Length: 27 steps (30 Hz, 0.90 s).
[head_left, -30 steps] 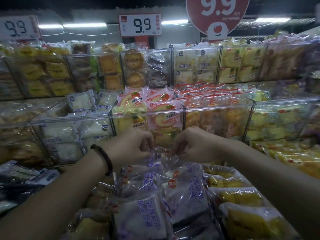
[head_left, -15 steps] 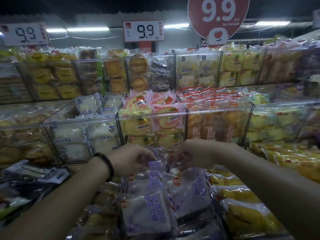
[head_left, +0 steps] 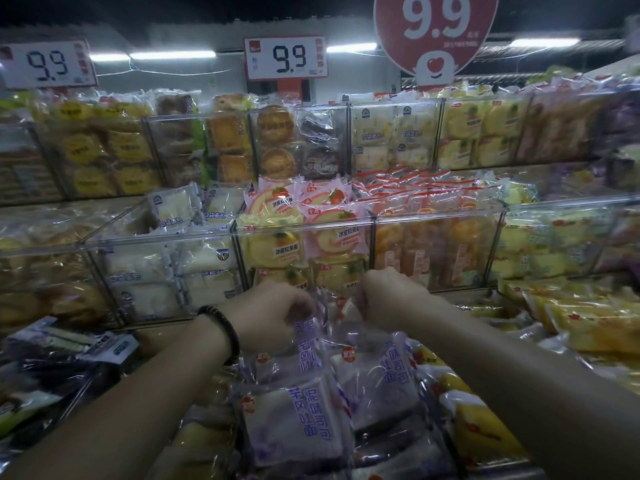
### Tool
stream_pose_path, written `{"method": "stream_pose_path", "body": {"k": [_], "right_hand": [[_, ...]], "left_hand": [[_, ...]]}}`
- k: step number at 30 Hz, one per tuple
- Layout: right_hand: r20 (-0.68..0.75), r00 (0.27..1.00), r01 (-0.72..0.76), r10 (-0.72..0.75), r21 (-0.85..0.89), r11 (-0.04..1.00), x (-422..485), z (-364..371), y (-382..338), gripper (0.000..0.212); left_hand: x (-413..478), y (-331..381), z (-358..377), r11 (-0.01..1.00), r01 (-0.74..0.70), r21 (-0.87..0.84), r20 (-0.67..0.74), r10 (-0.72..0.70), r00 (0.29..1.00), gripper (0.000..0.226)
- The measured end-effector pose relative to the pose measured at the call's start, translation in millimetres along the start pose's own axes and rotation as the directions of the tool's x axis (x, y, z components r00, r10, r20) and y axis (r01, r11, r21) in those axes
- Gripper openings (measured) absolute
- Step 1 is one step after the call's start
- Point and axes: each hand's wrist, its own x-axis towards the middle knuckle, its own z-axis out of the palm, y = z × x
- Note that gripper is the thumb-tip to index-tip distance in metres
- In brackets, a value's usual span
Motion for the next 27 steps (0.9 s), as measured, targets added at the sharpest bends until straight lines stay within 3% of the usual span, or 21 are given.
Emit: {"method": "stream_pose_path", "body": {"k": [4, 9, 13, 16, 19, 21, 27], "right_hand": [[-0.042, 0.999, 0.029, -0.03, -0.006, 1.0, -0.6, -0.4, -5.5, 0.004], [-0.086, 0.992, 0.108, -0.093, 0.196, 0.975, -4.3, -4.3, 8.3, 0.011], [0.026, 0.989, 0.132, -0.148, 0.317, 0.939, -11.7, -22.6, 35.0, 0.03], [0.159, 0.978, 0.103, -0.133, 0.186, 0.977, -13.2, -28.9, 47.5, 0.043], [0.21, 0.971, 0.066, -0.11, 0.207, 0.976, -15.2, -26.1, 48.5, 0.043], [0.176, 0.981, 0.045, -0.086, 0.226, 0.973, -13.5, -20.8, 46.3, 0.036], [-0.123, 0.992, 0.044, -0.013, 0.248, 0.968, -5.0, -7.5, 41.2, 0.023]], "left_hand": [[7.8, 16.0, 6.6, 0.986, -0.021, -0.168, -0.103, 0.004, 0.995, 0.023], [15.9, 28.6, 9.8, 0.998, -0.01, -0.062, -0.151, 0.001, 0.989, 0.019], [22.1, 30.7, 7.9, 0.996, 0.015, -0.092, -0.146, -0.028, 0.989, 0.037], [27.5, 29.6, 9.2, 0.994, 0.045, -0.102, -0.108, -0.056, 0.993, 0.023], [30.6, 25.4, 7.4, 0.982, 0.077, -0.173, -0.03, -0.084, 0.996, 0.009], [29.7, 25.9, 4.7, 0.982, 0.075, -0.174, -0.024, -0.08, 0.997, 0.009], [27.1, 27.1, 9.1, 0.978, 0.063, -0.199, -0.171, -0.098, 0.98, 0.024]]}}
